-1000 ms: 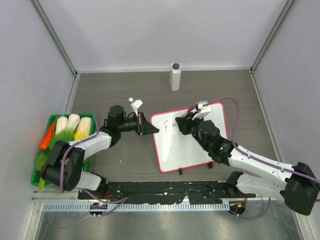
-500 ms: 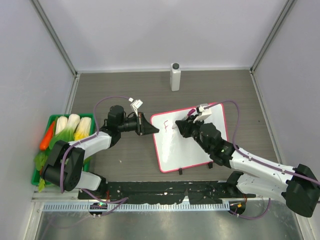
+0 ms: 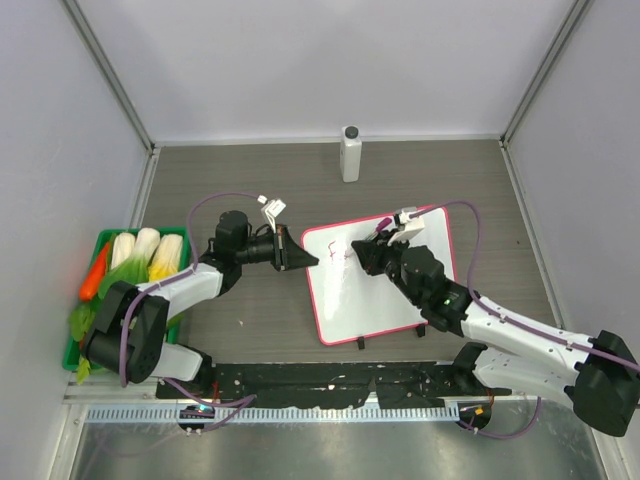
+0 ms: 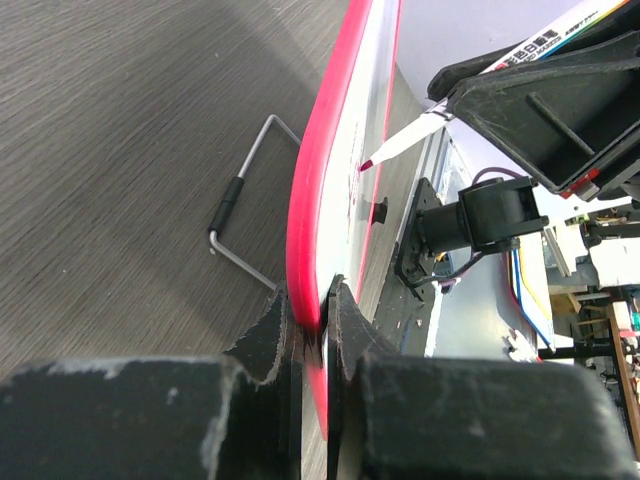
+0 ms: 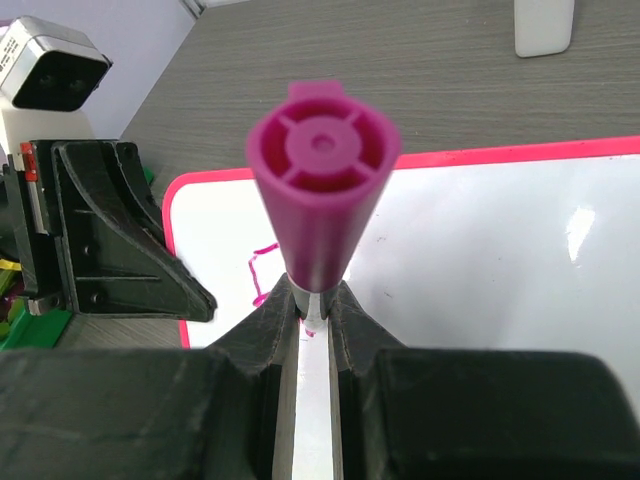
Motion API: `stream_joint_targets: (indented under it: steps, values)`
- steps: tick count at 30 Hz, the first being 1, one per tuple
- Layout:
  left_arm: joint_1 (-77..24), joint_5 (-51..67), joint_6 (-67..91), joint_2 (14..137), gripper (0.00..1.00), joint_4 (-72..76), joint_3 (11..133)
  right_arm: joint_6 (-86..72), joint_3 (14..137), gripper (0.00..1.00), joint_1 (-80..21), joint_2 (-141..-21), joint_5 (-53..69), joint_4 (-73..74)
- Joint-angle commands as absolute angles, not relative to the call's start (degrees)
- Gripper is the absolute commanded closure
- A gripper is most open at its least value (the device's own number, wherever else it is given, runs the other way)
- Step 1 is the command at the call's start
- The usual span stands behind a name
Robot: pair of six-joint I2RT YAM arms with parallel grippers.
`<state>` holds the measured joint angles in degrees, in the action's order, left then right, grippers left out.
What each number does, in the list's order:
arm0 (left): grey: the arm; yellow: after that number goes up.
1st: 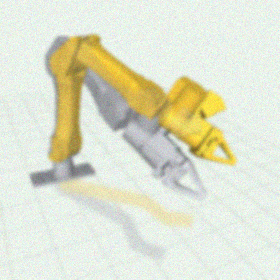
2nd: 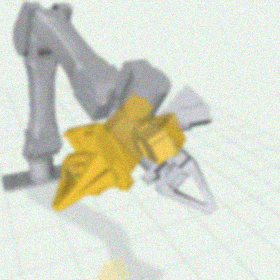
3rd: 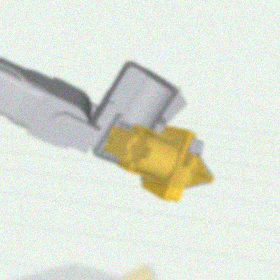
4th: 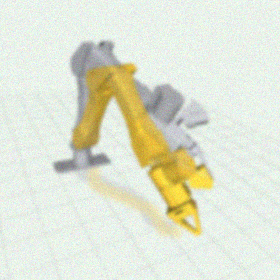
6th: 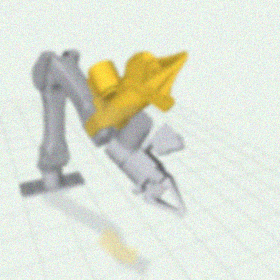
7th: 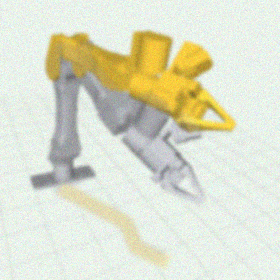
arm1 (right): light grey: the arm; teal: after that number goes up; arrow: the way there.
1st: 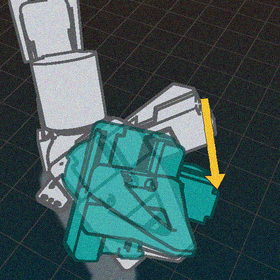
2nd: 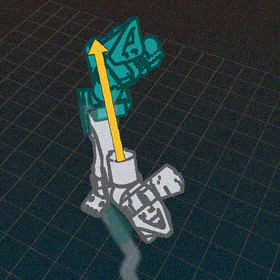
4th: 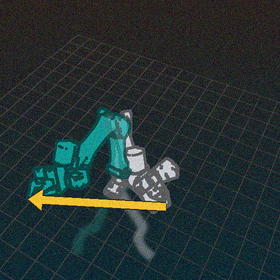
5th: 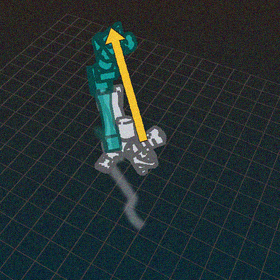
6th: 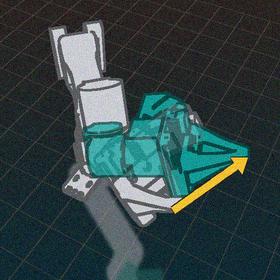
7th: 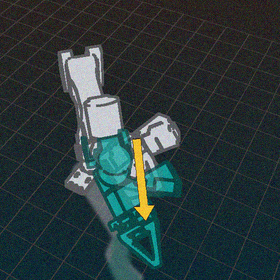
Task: Write a sentence on the whiteboard
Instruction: Write with the whiteboard marker on the whiteboard.
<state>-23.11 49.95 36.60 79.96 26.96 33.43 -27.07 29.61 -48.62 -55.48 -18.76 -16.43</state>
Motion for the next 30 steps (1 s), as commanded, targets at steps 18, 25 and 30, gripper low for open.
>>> stream_joint_targets:
  steps: [18,25,30]
  values:
    - [-24.9,45.5,26.5,80.2,1.0,22.2,32.8,-22.1,34.5,0.99,-48.3,-59.2,-24.6,-19.8]
    - [-25.0,45.4,26.5,80.2,1.0,22.1,32.8,-22.3,34.1,0.99,-48.3,-57.0,-24.3,-18.1]
    - [-25.0,45.4,26.4,80.2,1.0,22.1,32.8,-22.2,34.0,0.99,-48.3,-54.1,-24.3,-16.7]
